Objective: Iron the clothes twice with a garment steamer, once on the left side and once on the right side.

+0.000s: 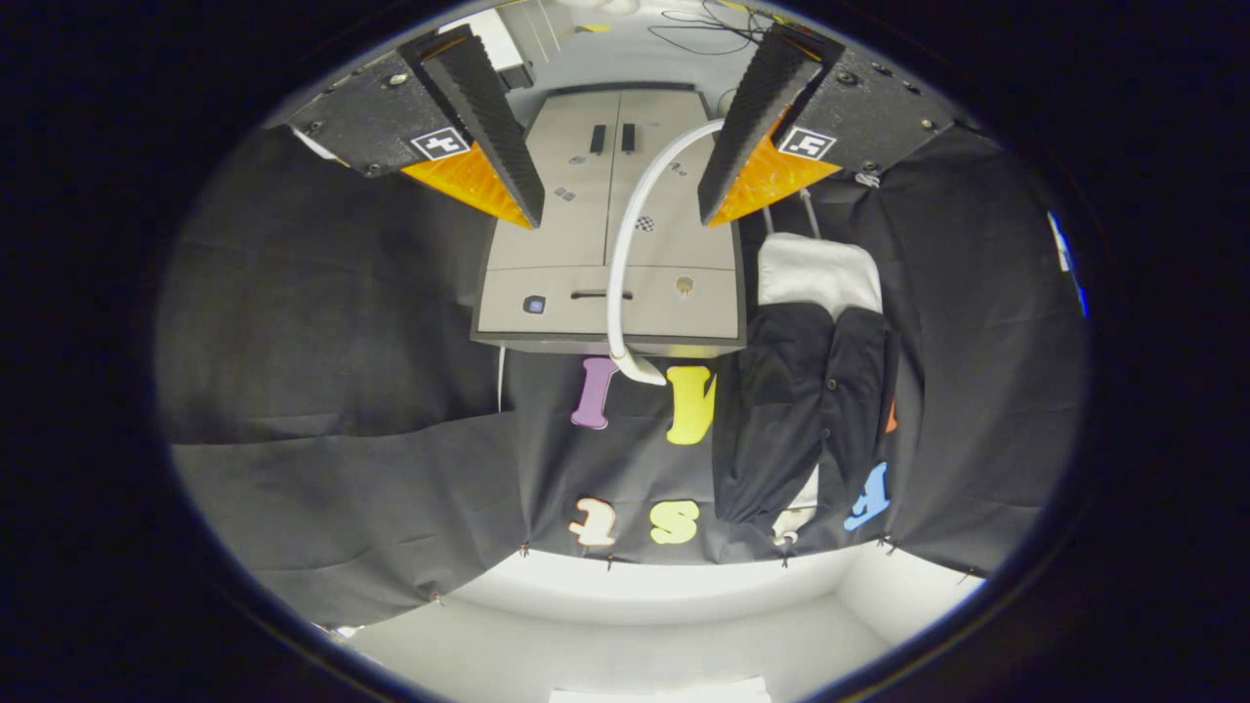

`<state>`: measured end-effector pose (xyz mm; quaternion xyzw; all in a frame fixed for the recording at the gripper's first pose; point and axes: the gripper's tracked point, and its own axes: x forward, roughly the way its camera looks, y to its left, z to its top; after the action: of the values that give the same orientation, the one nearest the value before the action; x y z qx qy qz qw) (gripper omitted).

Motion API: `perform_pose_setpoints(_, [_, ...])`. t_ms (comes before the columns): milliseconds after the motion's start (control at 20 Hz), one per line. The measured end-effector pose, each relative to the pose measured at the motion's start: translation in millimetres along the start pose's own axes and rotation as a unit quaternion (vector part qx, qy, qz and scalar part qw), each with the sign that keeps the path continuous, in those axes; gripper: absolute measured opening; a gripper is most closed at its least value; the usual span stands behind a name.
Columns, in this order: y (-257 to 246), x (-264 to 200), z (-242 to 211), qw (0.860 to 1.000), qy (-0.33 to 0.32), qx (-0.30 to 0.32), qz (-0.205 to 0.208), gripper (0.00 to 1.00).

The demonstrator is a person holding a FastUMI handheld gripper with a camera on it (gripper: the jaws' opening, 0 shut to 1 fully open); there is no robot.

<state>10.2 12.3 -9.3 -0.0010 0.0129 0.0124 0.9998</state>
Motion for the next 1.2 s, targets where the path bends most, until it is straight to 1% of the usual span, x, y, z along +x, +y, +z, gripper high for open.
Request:
perform_pose_setpoints(450, [5.8,12.4,5.7,1.000,0.001,-0.004,0.008,0.99])
perform_pose_setpoints(750, [-16.3,38.0,45.0,1.000,-0.011,0.013,-0.003,0.99])
perform_pose_setpoints(950, [-38.4,72.1,80.8,1.000,-0.019,0.021,-0.007,0.99])
perform_pose_setpoints(1200, [-74.8,140.7,128.5,0.998,-0.018,0.060,-0.003,0.99])
